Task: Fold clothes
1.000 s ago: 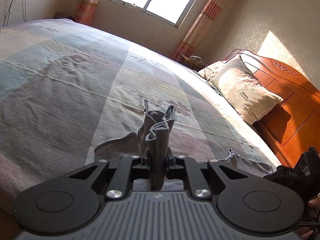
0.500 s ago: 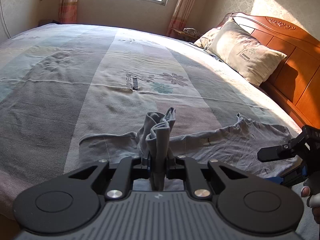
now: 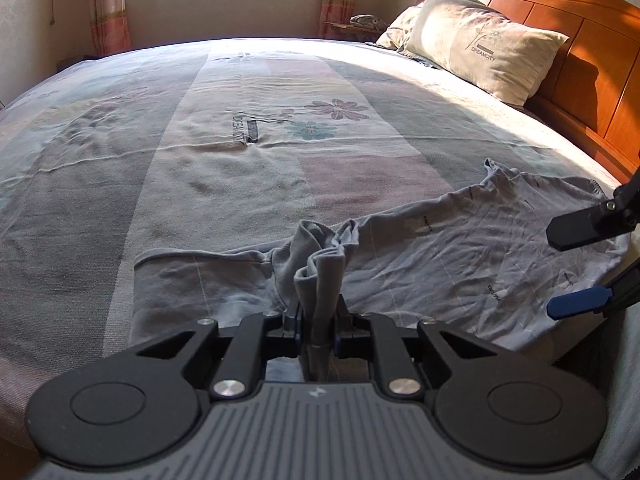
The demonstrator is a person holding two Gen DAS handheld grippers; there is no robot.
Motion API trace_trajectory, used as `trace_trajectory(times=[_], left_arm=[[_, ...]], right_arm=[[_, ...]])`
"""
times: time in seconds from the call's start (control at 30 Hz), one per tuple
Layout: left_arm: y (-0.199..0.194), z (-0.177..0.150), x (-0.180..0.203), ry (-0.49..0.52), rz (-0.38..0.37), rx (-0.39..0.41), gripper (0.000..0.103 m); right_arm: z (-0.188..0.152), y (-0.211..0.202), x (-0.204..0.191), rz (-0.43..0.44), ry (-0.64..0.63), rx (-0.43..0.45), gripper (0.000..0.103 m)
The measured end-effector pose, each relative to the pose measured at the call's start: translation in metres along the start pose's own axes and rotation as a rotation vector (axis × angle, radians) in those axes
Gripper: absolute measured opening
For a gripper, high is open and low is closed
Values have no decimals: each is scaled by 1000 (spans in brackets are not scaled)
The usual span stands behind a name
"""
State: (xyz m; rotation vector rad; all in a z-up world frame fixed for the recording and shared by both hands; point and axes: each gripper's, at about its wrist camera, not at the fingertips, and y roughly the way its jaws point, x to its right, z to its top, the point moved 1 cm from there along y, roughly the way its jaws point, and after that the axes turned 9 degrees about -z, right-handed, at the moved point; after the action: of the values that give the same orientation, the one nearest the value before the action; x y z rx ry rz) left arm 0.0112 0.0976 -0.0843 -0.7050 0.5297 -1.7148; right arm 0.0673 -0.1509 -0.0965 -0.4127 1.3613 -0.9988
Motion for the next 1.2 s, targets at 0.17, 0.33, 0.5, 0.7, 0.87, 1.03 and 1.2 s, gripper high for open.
trace_trajectory(times=[0.17,0.33,0.5,0.7,0.87,1.03,1.2], left_arm=[[-2,-3,8,62,-40,-34,24],[-12,-7,12,96,-120,-60,36],[-28,5,-27,42,-83,-17,42],[-33,9,-72,-42,-63,-6,44],[-27,-11,-74,-72,-116,-55,55],[-37,-13,-72,-29,-116,-66,57],[-36,-26,-67,8,-161,-142,61]], right_arm=[[-1,4,-2,-11,-4,-10,103],[-1,5,-4,-22,-5,-10,103],[-2,6,-7,-31,-12,-10,103],[-6,9,-15,-26,-43,-13,103],[-7,8,-22,-3,-67,-12,103],[-6,14,-25,-6,-60,-22,103],[-9,21,-28,-17,-73,-45,103]])
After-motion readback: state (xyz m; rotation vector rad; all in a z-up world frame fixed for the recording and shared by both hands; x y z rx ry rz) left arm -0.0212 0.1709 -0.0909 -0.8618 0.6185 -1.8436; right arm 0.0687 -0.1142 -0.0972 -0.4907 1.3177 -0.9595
